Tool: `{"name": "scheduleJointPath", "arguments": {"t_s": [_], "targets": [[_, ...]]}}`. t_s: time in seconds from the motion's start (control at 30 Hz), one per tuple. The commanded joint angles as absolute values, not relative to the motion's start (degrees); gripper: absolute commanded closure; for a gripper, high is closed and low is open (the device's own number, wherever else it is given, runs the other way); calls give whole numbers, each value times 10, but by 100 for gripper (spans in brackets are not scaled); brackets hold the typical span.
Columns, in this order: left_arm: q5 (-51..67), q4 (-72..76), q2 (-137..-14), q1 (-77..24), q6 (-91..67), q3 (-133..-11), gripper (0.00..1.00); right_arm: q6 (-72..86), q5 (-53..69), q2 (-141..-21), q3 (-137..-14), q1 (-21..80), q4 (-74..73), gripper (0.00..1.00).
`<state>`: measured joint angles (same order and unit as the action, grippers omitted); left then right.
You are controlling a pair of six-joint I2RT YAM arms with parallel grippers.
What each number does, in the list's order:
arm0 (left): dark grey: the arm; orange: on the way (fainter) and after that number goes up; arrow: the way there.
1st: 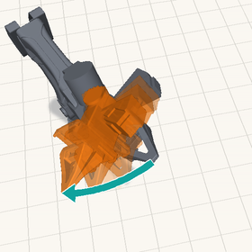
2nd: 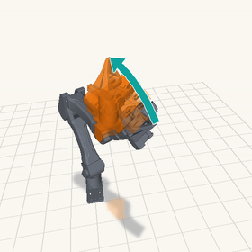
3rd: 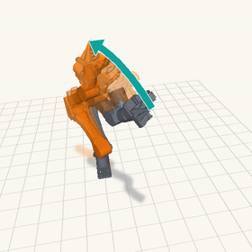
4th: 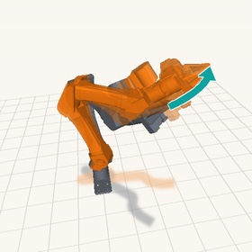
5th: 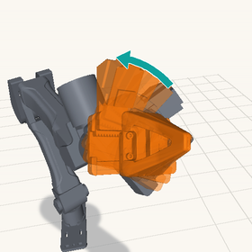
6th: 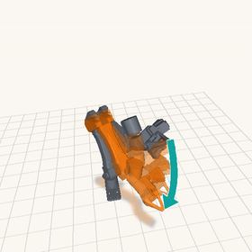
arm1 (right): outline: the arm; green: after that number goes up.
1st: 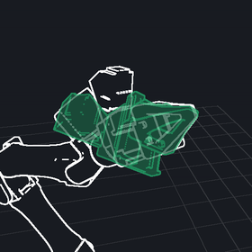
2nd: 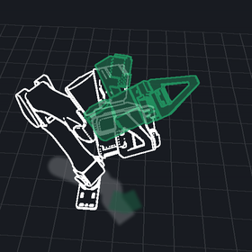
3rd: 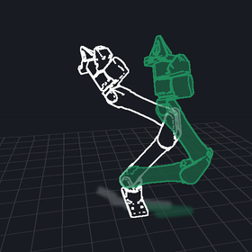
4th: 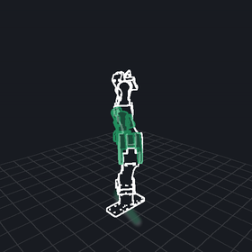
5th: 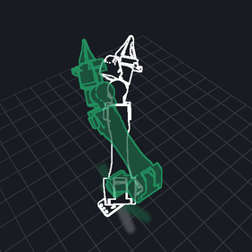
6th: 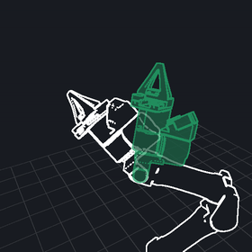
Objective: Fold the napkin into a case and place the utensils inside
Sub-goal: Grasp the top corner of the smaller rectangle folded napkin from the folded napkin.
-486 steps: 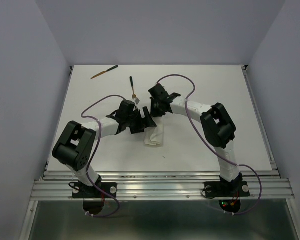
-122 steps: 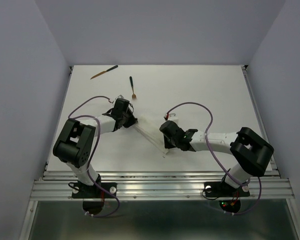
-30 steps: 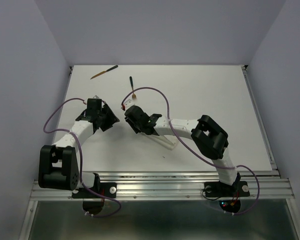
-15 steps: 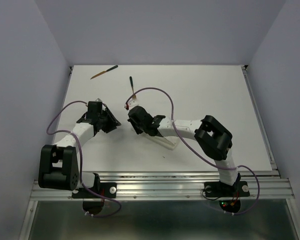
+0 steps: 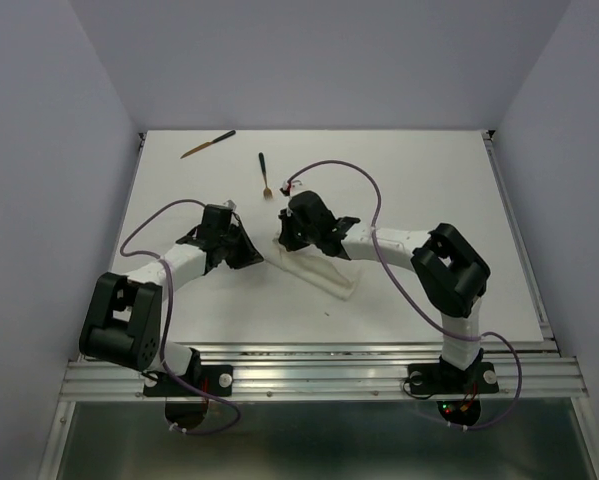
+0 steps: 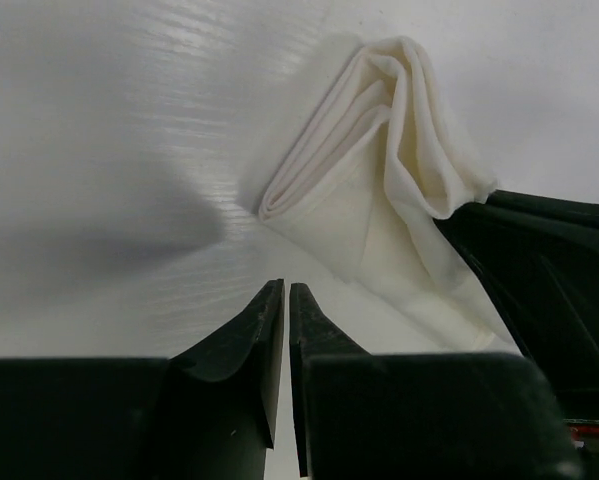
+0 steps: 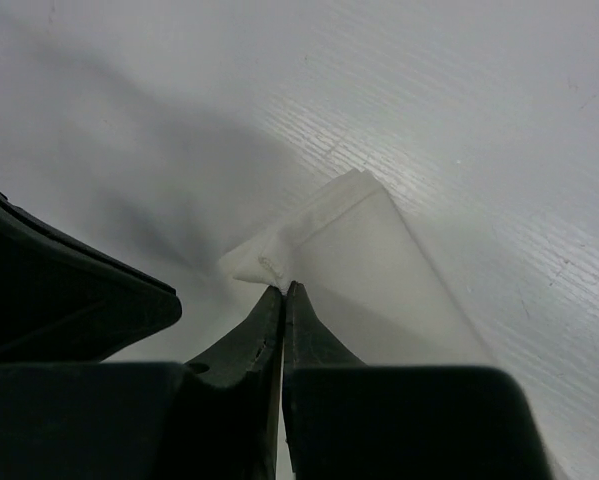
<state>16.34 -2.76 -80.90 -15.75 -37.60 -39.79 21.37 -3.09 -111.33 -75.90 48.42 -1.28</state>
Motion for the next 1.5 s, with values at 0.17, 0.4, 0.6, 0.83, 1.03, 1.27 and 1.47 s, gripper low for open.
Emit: {"name": "scheduleJointPath", "arguments": {"t_s": [0.17, 0.4, 0.6, 0.83, 1.03, 1.27, 1.47], "targets": [[144, -11, -838, -214, -381, -445, 81, 272, 47, -1082, -724, 468, 54, 99], [108, -31, -874, -253, -396, -491, 75, 285, 54, -1081, -720, 462, 63, 99], [92, -37, -900, -270, -409, -510, 69, 287, 54, -1079, -721, 462, 65, 99], [66, -48, -918, -280, -409, -526, 68, 291, 58, -1075, -719, 462, 69, 99], [42, -55, -940, -289, -410, -541, 71, 292, 61, -1074, -718, 462, 70, 99], [33, -62, -953, -293, -411, -555, 83, 292, 62, -1071, -715, 462, 70, 99], [18, -77, -947, -293, -411, -564, 100, 288, 62, -1069, -706, 462, 70, 99]]}}
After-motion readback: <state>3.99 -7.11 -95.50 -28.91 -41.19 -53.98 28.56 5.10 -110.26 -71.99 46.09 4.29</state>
